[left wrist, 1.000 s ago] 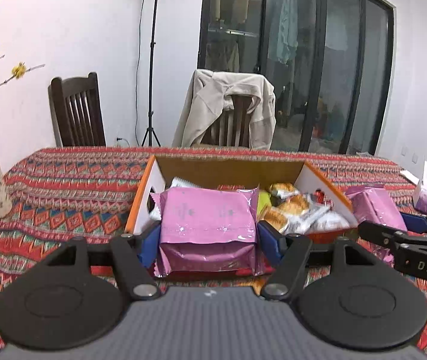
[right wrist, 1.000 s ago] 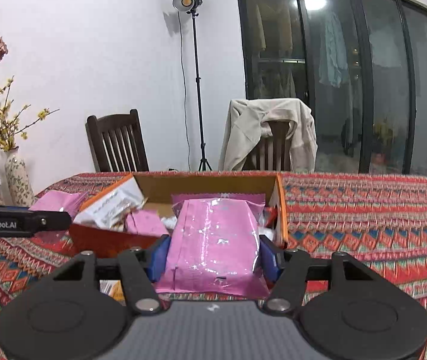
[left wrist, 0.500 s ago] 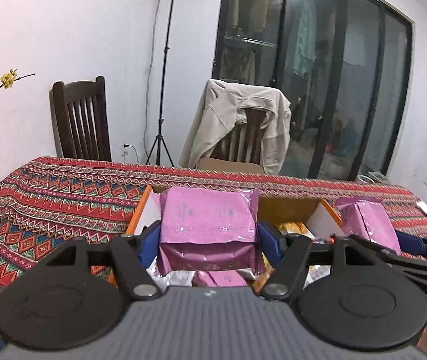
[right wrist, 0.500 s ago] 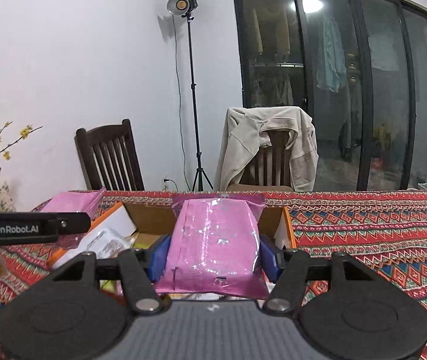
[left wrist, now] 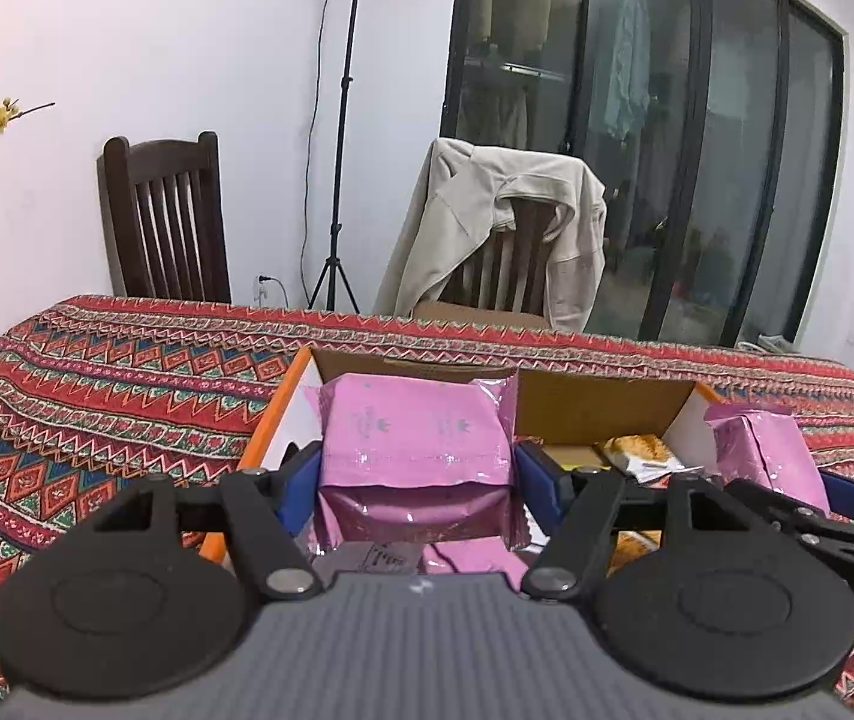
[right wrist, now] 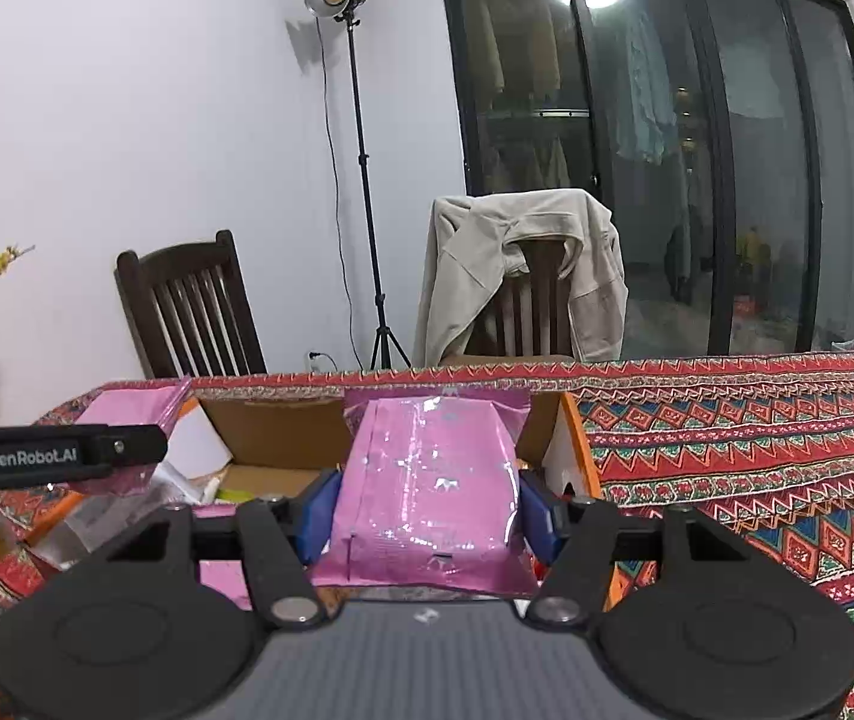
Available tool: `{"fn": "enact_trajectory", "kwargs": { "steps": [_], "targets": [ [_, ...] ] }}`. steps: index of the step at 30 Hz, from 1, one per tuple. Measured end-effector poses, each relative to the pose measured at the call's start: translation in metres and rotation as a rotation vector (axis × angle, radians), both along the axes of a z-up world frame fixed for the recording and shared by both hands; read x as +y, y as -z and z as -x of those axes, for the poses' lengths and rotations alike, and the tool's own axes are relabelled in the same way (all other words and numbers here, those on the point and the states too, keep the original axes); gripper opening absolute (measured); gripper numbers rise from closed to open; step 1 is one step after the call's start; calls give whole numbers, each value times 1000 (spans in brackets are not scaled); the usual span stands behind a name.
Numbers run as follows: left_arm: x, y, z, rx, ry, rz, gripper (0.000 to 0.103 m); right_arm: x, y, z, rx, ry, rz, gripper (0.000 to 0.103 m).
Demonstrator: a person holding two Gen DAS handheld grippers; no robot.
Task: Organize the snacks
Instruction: 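Carry both pink packets into the cardboard box and open both tools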
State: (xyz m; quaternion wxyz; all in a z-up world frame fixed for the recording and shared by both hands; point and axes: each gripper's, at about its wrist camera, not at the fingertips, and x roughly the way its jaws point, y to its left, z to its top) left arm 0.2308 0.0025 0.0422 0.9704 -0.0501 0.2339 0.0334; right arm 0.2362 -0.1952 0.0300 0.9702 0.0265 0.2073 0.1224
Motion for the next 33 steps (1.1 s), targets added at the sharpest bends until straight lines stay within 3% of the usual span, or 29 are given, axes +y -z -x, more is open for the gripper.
{"fn": "enact_trajectory", "kwargs": {
  "steps": [6, 9, 10, 11, 12, 14, 15, 33],
  "targets": [
    [1, 2, 3, 1, -9, 0, 72, 1, 8, -1, 22, 0, 16, 61],
    [3, -1, 6, -19, -15, 6, 86, 0, 8, 3, 25, 0, 12, 63],
    [3, -2, 8, -30, -17, 8, 96, 0, 7, 4, 19, 3, 13, 65],
    [3, -3, 8, -39, -22, 10, 103, -2, 6, 4, 17, 5, 13, 73],
    [3, -4, 11, -56, -33, 12, 103, -2, 5, 5, 12, 7, 7, 79],
    [3, -5, 11, -65, -37, 8, 103, -5, 5, 6, 7, 6, -6, 101],
    [2, -5, 11, -63, -38, 7, 103, -6, 5, 7, 5, 7, -9, 103],
    [-5, -19, 22, -82, -30, -1, 103, -8, -2, 15, -7, 40, 1, 103]
  ]
}}
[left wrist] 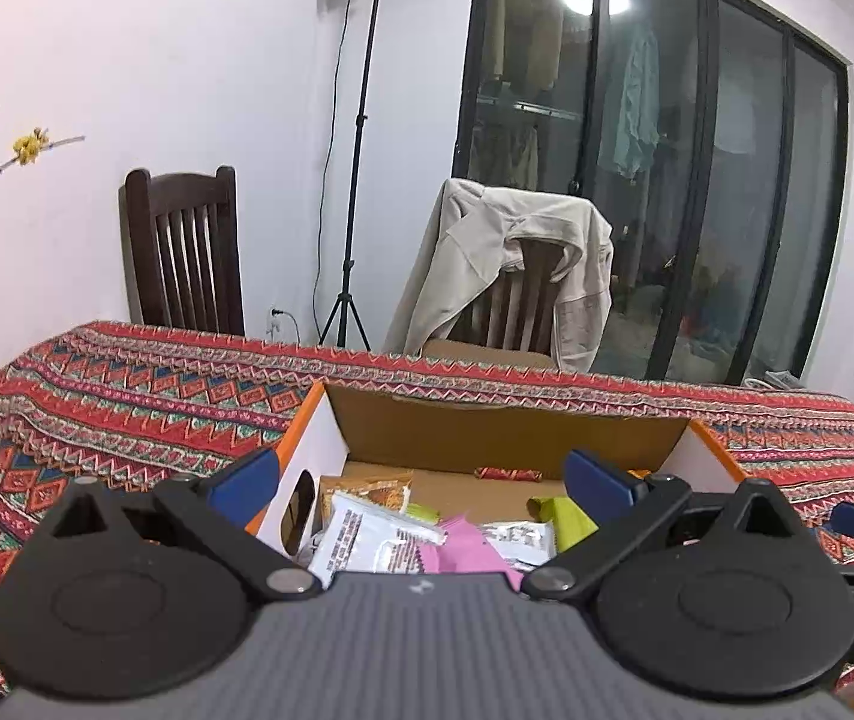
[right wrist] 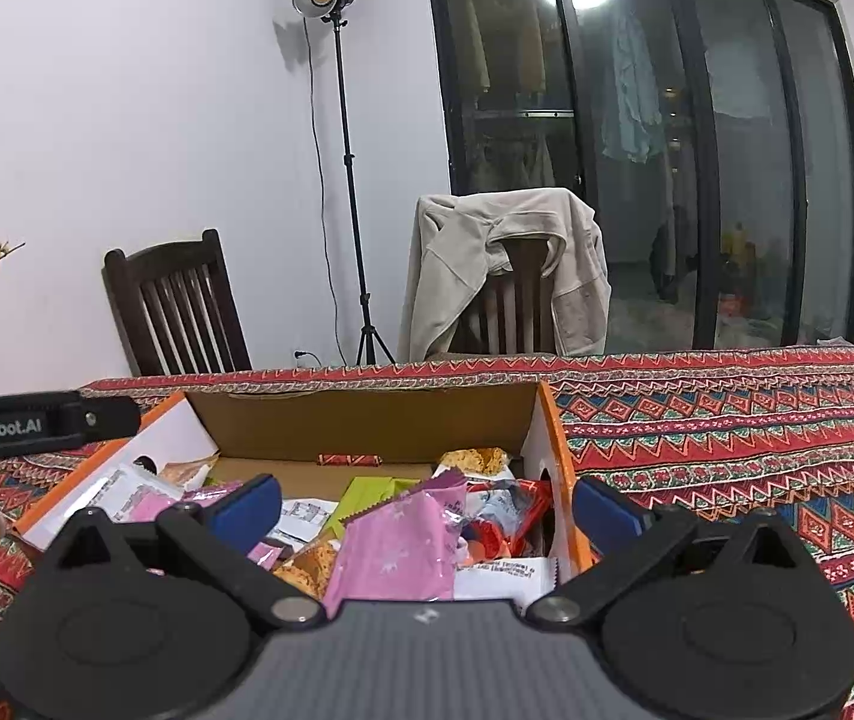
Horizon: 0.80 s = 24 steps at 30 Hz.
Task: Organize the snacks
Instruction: 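Carry both pink packets into the cardboard box and open both tools, then withdraw both tools from the box toward the remaining packets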
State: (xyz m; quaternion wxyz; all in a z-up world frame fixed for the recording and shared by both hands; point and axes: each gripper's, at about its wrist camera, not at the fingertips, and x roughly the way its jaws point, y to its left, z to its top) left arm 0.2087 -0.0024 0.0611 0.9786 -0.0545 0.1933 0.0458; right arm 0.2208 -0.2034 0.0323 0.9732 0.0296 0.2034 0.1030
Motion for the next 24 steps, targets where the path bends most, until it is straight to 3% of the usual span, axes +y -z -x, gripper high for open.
{"fn": "enact_trajectory", "kwargs": {
  "steps": [12, 24],
  "targets": [
    [6, -28, 49, -18, 36, 23, 103, -3, -27, 41, -16, -9, 16, 103],
    [28, 12, 101, 81, 33, -28, 103, -10, 2, 79, 77, -36, 33, 103]
  ]
}}
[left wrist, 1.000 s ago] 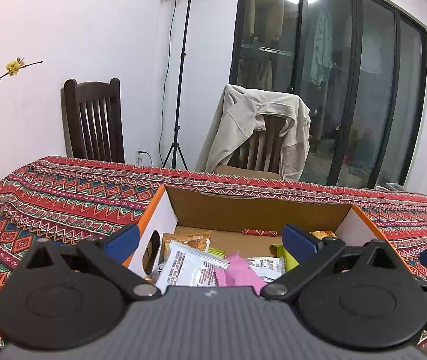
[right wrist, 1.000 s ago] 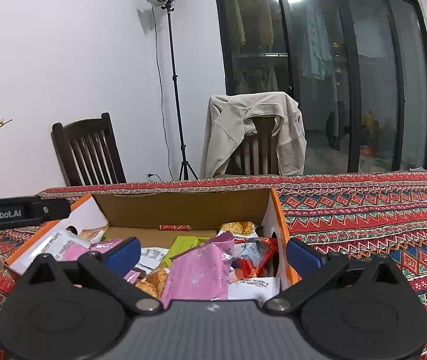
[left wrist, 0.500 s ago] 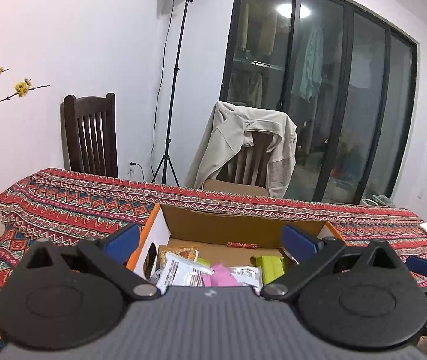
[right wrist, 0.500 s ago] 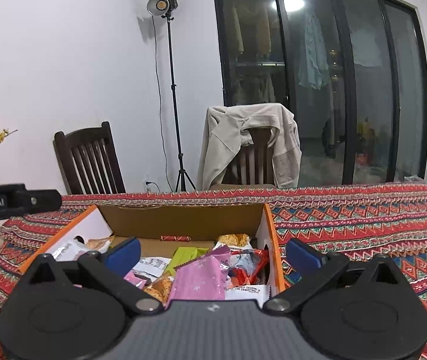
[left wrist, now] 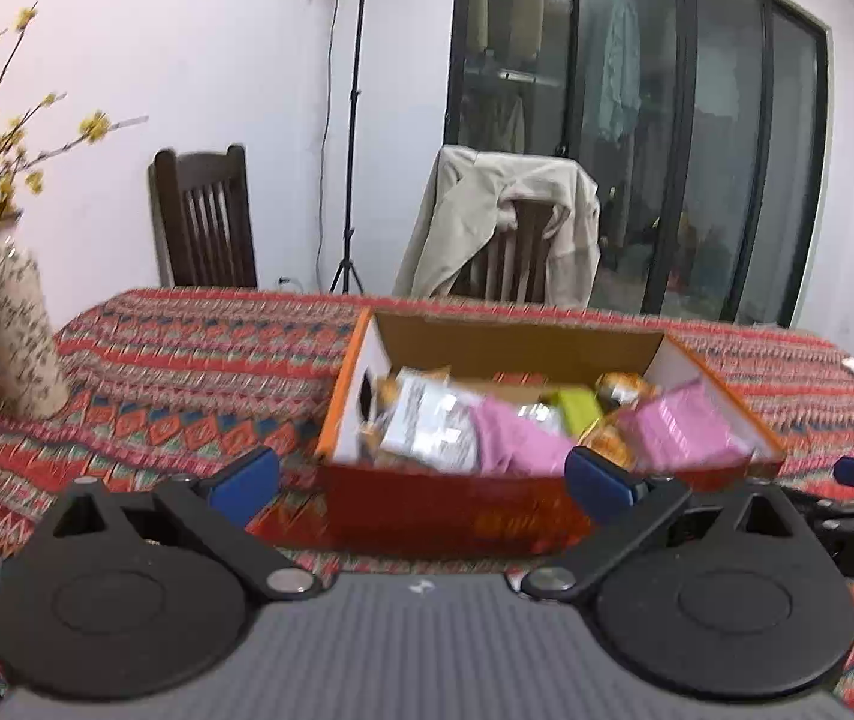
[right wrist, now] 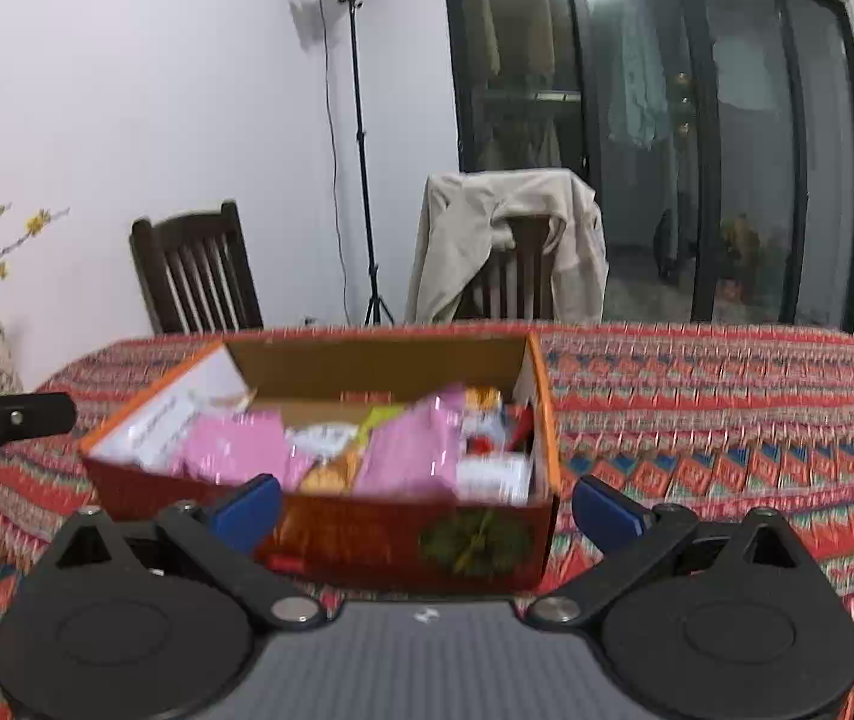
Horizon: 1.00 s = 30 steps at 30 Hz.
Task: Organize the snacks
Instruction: 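Withdraw both tools from the box toward the remaining packets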
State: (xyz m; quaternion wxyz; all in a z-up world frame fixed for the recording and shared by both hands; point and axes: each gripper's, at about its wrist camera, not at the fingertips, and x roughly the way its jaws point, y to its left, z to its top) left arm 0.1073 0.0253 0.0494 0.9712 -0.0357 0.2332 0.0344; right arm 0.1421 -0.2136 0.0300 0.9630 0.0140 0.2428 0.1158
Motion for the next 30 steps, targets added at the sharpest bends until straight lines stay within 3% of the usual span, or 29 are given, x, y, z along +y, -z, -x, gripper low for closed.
{"fn": "enact_trajectory", "kwargs": {
  "steps": [5, 12, 30],
  "targets": [
    [20, 23, 11, 38, -27, 10, 103, 5, 18, 11, 43, -30, 0, 103],
    [24, 45, 17, 20, -31, 15, 103, 11, 34, 16, 67, -53, -11, 103],
    [29, 51, 16, 29, -24, 40, 103, 12, 43, 13, 96, -45, 0, 103]
  ]
}}
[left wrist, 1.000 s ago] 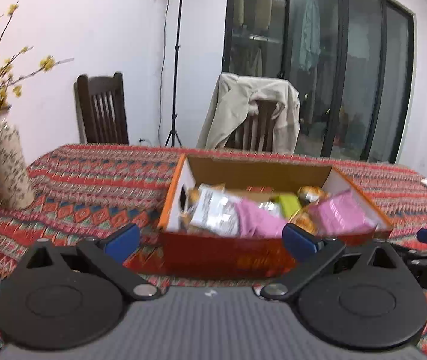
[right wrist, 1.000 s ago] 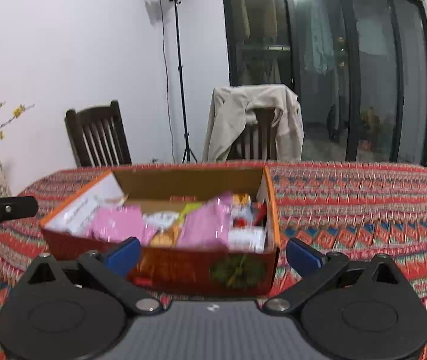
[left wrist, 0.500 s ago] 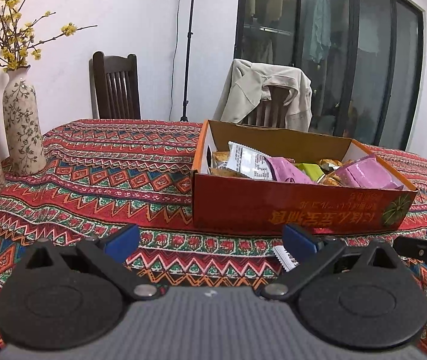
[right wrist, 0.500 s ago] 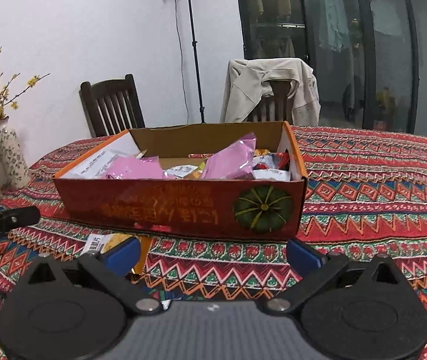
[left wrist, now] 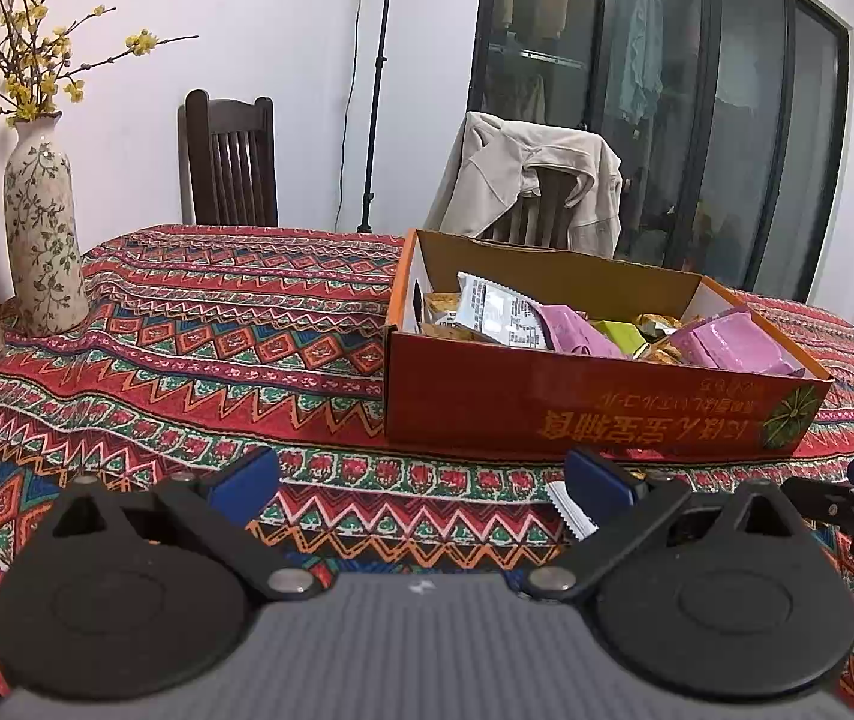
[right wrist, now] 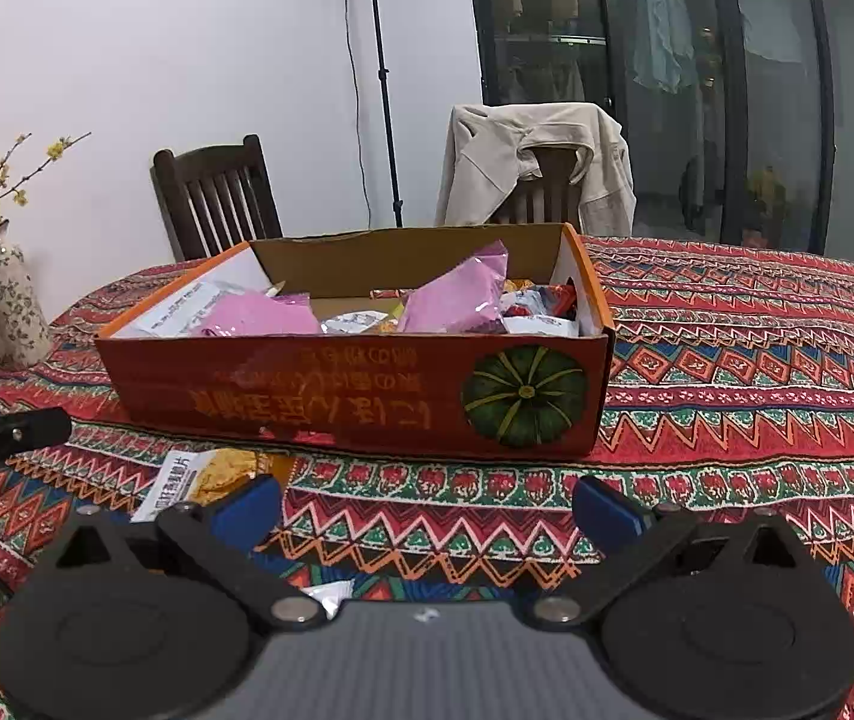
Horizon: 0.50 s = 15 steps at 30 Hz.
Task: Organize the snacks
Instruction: 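Withdraw both tools from the box toward the remaining packets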
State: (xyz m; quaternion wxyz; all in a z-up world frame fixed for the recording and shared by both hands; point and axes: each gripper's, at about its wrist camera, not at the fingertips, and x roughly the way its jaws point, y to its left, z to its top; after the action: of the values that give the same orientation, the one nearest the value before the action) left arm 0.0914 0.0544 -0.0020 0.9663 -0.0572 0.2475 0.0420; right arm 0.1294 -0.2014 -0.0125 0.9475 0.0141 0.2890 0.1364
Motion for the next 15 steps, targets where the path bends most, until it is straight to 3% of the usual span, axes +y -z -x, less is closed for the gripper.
{"fn": "enact_trajectory", "kwargs": {
  "steps": [15],
  "targets": [
    [4, -1, 3, -11, 3, 31, 103, 4, 2, 0, -1, -2, 19, 103]
  ]
}}
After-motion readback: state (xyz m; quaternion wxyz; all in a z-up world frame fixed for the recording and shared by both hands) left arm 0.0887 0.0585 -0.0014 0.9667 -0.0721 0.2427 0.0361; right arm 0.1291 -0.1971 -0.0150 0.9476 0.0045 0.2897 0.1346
